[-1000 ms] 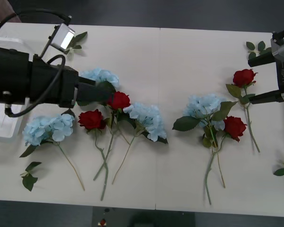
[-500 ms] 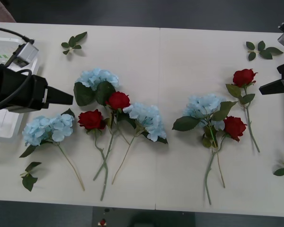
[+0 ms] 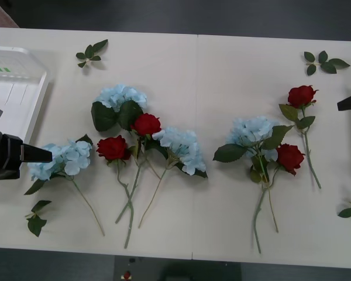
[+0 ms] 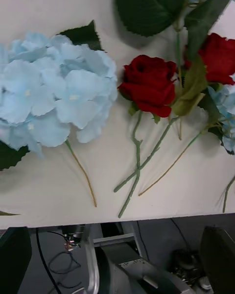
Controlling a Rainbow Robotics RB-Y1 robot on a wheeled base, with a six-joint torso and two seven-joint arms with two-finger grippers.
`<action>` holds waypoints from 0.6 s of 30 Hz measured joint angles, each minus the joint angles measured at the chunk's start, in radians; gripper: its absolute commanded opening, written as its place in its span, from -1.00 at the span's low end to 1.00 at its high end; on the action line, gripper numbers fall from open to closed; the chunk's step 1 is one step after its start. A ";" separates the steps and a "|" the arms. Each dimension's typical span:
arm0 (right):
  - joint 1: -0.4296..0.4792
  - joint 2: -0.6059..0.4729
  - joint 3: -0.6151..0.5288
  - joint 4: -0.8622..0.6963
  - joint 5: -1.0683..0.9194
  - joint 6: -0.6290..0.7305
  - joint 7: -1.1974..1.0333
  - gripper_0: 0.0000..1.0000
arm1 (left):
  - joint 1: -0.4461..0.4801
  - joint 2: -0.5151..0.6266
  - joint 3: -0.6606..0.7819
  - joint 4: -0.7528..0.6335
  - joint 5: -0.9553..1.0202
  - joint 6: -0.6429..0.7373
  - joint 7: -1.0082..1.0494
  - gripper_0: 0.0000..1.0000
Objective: Put the red flowers into the right box and the blue flowers into the left box
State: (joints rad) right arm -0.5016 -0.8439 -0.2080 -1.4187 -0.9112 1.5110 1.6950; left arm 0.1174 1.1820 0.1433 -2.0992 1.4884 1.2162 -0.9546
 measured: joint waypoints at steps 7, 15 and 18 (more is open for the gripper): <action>-0.075 0.000 0.144 0.129 0.021 -0.169 -0.116 1.00 | 0.042 0.000 -0.001 -0.046 -0.079 0.000 0.155 1.00; -0.117 0.000 0.276 0.240 0.044 -0.344 -0.137 1.00 | 0.037 -0.002 -0.129 -0.065 -0.238 0.000 0.274 1.00; -0.126 0.000 0.338 0.282 0.047 -0.417 -0.138 1.00 | 0.004 -0.019 -0.199 -0.065 -0.295 0.000 0.306 1.00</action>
State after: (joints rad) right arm -0.6280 -0.8439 0.1298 -1.1364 -0.8645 1.0939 1.5572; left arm 0.1217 1.1632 -0.0560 -2.1637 1.1930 1.2158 -0.6488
